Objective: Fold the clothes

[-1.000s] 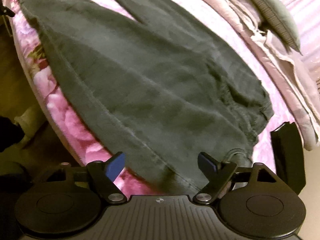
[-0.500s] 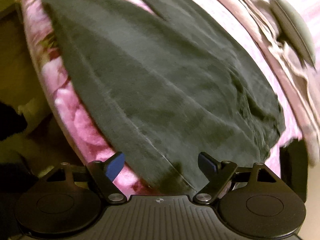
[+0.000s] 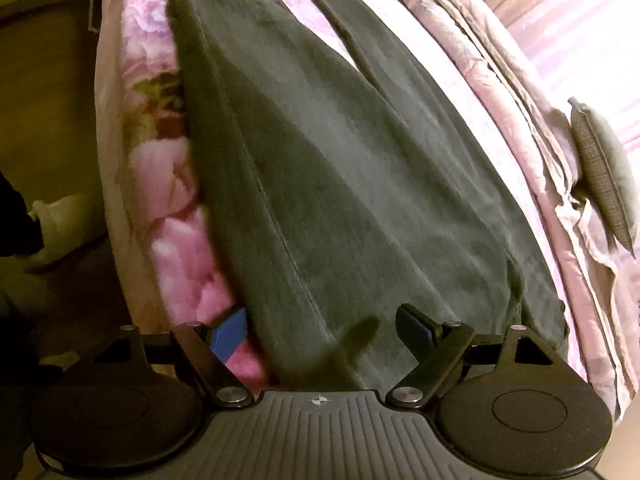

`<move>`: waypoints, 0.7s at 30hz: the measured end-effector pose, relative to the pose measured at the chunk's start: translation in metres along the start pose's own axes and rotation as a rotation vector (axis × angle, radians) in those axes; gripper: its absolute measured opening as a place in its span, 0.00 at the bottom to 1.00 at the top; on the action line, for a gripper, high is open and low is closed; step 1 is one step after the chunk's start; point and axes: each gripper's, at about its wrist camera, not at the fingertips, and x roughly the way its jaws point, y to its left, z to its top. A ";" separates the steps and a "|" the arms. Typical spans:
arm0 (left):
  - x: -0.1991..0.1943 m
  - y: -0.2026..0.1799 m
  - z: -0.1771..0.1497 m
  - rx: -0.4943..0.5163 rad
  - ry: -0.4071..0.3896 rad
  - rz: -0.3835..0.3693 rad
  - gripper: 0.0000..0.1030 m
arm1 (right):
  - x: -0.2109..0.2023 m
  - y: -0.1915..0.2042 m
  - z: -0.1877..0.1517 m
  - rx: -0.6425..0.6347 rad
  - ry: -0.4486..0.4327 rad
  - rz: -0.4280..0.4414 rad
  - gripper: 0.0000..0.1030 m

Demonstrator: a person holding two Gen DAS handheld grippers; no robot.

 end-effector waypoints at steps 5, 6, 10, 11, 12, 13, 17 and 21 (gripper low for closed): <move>0.008 -0.017 0.002 0.083 -0.015 -0.026 0.27 | 0.007 -0.003 -0.005 0.000 -0.016 -0.017 0.81; 0.013 -0.015 0.003 0.076 -0.004 -0.030 0.21 | 0.007 -0.004 -0.006 -0.010 -0.012 -0.025 0.81; 0.017 0.012 0.005 -0.087 0.035 -0.079 0.07 | 0.009 -0.016 -0.024 -0.015 0.058 -0.109 0.81; 0.015 0.016 0.006 -0.098 0.033 -0.076 0.07 | 0.010 -0.020 -0.032 -0.015 0.083 -0.130 0.81; 0.013 0.018 0.006 -0.105 0.032 -0.072 0.07 | 0.010 -0.025 -0.042 -0.028 0.109 -0.148 0.81; 0.012 0.019 0.006 -0.112 0.032 -0.069 0.07 | 0.011 -0.029 -0.053 -0.038 0.136 -0.166 0.81; 0.014 0.021 0.010 -0.133 0.049 -0.066 0.07 | 0.013 -0.054 -0.103 -0.053 0.247 -0.238 0.70; 0.009 0.024 0.017 -0.126 0.076 -0.054 0.07 | 0.015 -0.079 -0.137 -0.018 0.314 -0.256 0.54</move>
